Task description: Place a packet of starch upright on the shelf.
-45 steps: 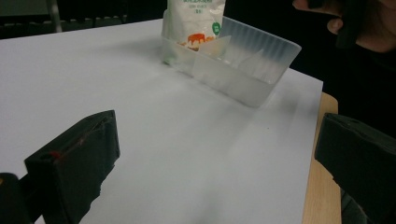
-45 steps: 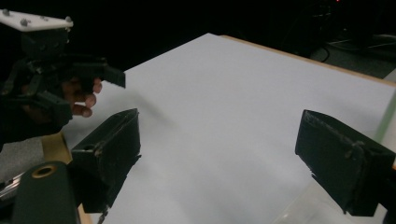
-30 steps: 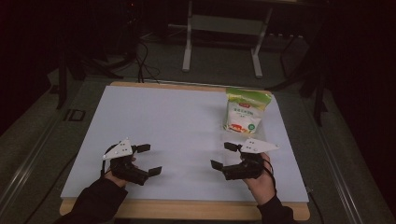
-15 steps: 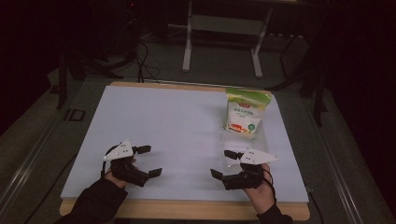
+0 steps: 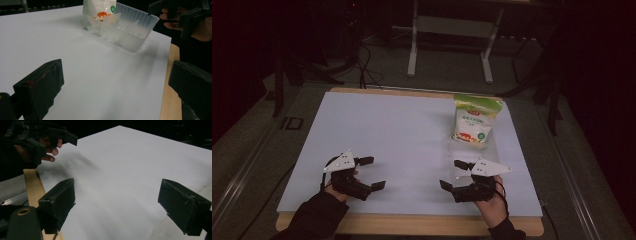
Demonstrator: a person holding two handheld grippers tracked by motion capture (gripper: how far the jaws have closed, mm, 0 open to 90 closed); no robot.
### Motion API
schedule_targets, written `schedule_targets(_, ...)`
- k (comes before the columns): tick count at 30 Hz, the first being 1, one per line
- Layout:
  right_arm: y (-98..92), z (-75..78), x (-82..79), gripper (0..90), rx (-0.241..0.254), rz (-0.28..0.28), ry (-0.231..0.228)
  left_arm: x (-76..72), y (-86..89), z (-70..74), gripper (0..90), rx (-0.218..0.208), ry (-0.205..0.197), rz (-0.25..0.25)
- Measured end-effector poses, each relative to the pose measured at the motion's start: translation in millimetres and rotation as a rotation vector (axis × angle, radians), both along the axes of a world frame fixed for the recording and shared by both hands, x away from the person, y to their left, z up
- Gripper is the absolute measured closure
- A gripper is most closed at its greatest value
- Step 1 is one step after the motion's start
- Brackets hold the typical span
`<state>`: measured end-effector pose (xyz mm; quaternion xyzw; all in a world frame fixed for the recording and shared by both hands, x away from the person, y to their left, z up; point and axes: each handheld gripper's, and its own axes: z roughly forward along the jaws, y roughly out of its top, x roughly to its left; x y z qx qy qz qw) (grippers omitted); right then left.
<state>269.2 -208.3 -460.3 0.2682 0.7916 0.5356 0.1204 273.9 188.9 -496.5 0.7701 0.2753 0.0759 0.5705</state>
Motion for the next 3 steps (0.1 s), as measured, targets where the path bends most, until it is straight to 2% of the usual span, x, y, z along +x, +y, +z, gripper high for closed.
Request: schedule_targets(3,0.2,0.0,-0.2,14.0,0.001,0.001,0.001,-0.2,-0.4,-0.5,0.7,0.002,0.001,-0.001)
